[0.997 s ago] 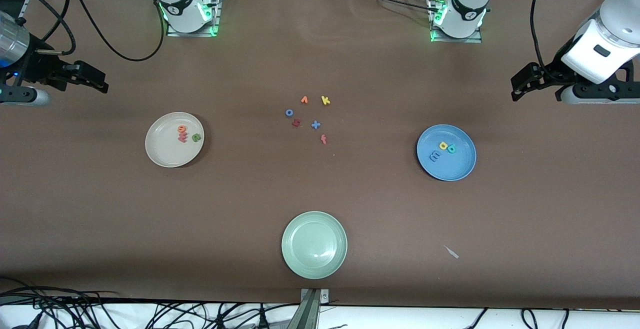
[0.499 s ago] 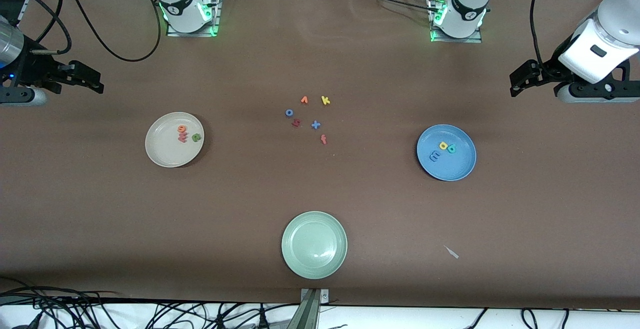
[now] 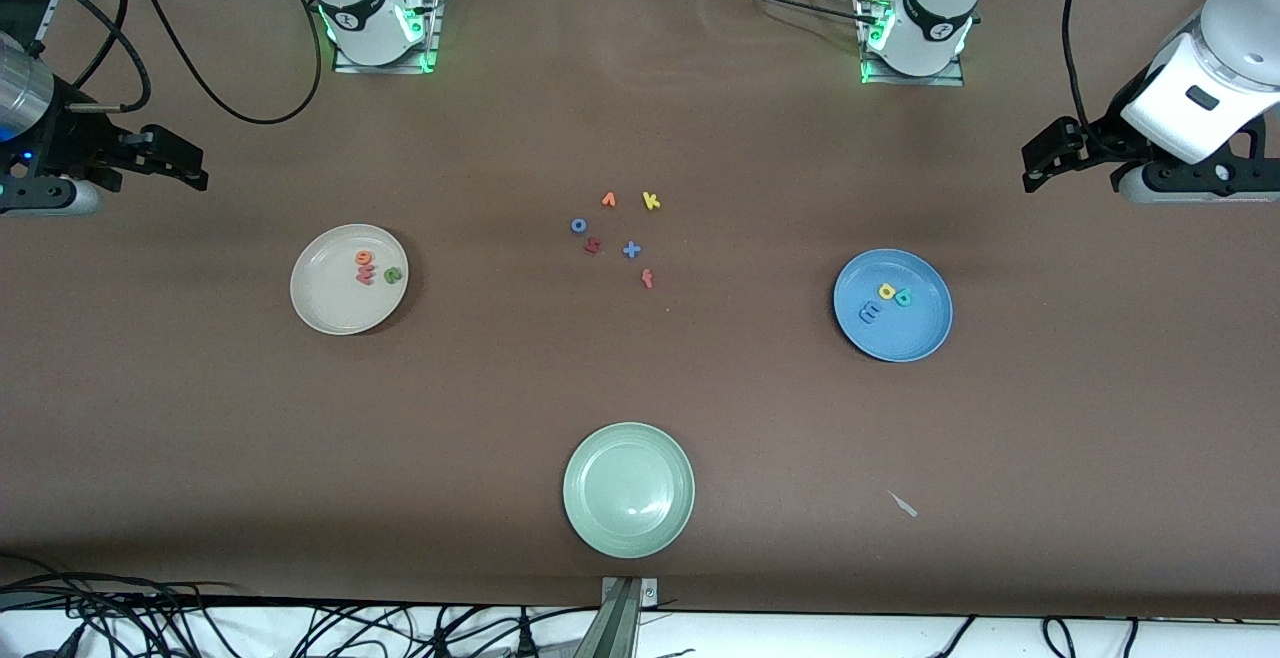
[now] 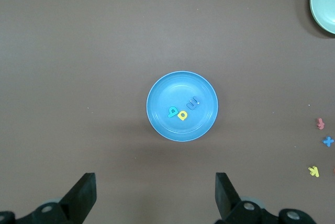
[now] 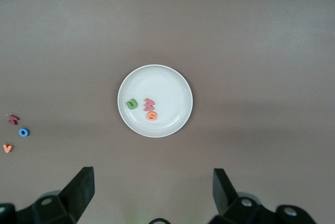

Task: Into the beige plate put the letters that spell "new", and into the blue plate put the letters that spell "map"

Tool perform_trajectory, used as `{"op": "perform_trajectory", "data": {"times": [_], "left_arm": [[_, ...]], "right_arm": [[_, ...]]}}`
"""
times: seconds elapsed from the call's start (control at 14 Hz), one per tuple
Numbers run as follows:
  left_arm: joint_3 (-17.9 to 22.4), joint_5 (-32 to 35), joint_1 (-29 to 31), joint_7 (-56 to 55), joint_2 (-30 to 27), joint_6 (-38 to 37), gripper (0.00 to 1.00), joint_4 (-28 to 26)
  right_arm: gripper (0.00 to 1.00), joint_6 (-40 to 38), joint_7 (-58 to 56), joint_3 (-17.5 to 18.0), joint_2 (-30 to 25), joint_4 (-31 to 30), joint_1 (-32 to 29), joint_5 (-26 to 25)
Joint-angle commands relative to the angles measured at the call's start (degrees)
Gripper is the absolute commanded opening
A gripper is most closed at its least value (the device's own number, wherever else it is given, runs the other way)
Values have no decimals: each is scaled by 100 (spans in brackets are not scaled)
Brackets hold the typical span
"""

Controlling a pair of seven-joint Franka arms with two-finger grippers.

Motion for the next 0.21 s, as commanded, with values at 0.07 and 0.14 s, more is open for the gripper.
{"op": "perform_trajectory", "data": {"times": [0.07, 0.14], "left_arm": [[-74, 105, 75, 57, -23, -106, 100, 81], [-74, 105, 75, 57, -23, -106, 100, 81]], "right_arm": [[100, 36, -13, 37, -26, -33, -29, -58], [100, 36, -13, 46, -26, -33, -29, -58]]}}
